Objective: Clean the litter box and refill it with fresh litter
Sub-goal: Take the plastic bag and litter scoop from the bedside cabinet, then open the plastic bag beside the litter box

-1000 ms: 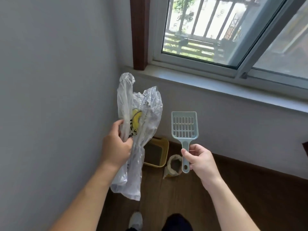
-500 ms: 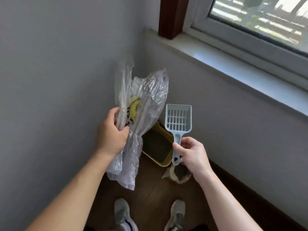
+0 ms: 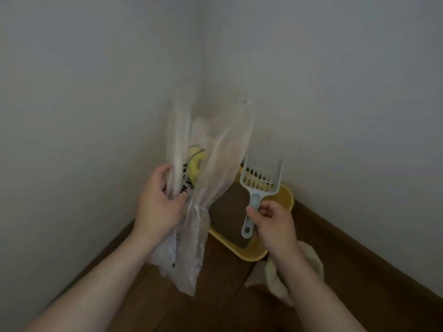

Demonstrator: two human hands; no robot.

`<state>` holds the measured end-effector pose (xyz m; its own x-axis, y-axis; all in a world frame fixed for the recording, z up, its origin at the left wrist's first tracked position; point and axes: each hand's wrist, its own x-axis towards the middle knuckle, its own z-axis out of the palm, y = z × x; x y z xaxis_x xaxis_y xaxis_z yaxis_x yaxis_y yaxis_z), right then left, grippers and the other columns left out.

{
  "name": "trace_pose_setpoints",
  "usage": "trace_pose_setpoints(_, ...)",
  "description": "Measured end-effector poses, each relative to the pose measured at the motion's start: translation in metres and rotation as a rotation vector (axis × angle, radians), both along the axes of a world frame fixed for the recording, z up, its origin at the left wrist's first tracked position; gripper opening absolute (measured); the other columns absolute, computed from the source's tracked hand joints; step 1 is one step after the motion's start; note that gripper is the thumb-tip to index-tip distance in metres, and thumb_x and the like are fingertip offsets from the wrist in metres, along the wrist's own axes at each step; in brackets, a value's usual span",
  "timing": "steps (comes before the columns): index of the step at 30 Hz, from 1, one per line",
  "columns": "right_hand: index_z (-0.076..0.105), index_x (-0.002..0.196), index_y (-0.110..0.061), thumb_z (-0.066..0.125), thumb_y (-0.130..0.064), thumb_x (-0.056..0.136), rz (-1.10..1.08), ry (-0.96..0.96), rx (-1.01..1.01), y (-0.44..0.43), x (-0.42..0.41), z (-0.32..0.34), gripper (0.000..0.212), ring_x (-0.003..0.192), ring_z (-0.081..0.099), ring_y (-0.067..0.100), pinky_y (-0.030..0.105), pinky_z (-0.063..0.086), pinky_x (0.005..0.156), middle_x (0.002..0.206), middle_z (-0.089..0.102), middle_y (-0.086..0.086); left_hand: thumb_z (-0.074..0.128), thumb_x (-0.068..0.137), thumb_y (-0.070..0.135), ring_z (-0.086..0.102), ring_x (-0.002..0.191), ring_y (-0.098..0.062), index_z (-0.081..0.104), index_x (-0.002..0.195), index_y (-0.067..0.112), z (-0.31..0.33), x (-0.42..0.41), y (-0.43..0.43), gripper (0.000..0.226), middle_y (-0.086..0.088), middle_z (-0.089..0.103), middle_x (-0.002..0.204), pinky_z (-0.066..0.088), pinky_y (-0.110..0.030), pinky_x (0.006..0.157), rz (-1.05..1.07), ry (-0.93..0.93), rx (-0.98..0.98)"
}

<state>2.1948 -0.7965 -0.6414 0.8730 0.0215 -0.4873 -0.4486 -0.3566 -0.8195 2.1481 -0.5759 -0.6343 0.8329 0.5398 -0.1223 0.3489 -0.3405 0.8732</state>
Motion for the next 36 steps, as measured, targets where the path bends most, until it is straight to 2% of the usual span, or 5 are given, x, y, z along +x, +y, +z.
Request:
trace_pose_setpoints(10, 0.068, 0.090, -0.024, 0.071, -0.026, 0.090, -0.070, -0.043, -0.030, 0.036, 0.032, -0.182, 0.004, 0.079, 0.071, 0.016, 0.042, 0.062, 0.073, 0.085, 0.072, -0.001, 0.075, 0.083, 0.013, 0.066, 0.094, 0.002, 0.041, 0.137, 0.031, -0.172, 0.030, 0.016, 0.067, 0.012, 0.066, 0.115, 0.050, -0.010, 0.069, -0.086, -0.023, 0.003)
trace_pose_setpoints(13, 0.067, 0.093, -0.025, 0.069, -0.027, 0.091, -0.090, -0.043, -0.055, 0.043, 0.037, -0.212, 0.004, 0.082, 0.070, 0.014, 0.042, 0.061, 0.077, 0.088, 0.072, -0.003, 0.075, 0.084, 0.015, 0.065, 0.095, 0.000, 0.040, 0.139, 0.030, -0.197, 0.024, 0.025, 0.068, 0.009, 0.065, 0.117, 0.054, -0.020, 0.077, -0.075, -0.043, 0.005)
trace_pose_setpoints(16, 0.067, 0.093, -0.024, 0.070, -0.027, 0.091, -0.141, -0.024, -0.035, 0.050, 0.041, -0.235, 0.004, 0.084, 0.070, 0.016, 0.044, 0.061, 0.080, 0.090, 0.071, -0.002, 0.076, 0.083, 0.014, 0.065, 0.097, -0.001, 0.040, 0.137, 0.030, -0.213, 0.019, 0.028, 0.067, 0.008, 0.066, 0.116, 0.054, -0.028, 0.084, -0.089, -0.060, 0.024)
trace_pose_setpoints(25, 0.064, 0.088, -0.020, 0.070, -0.020, 0.091, -0.243, 0.222, -0.045, 0.051, 0.061, -0.300, 0.006, 0.088, 0.066, 0.021, 0.041, 0.060, 0.076, 0.095, 0.068, 0.003, 0.076, 0.082, 0.008, 0.060, 0.091, 0.019, 0.041, 0.127, 0.037, -0.229, 0.021, 0.015, 0.064, 0.027, 0.058, 0.103, 0.045, 0.002, 0.070, -0.086, -0.172, 0.025)
trace_pose_setpoints(36, 0.062, 0.104, -0.013, 0.070, -0.015, 0.090, -0.163, 0.468, -0.162, 0.049, 0.072, -0.332, 0.016, 0.090, 0.066, 0.031, 0.042, 0.061, 0.070, 0.105, 0.065, 0.014, 0.077, 0.080, 0.005, 0.064, 0.095, 0.010, 0.042, 0.129, 0.034, -0.243, 0.030, 0.014, 0.067, 0.020, 0.063, 0.108, 0.049, -0.005, 0.078, -0.095, -0.198, 0.037)
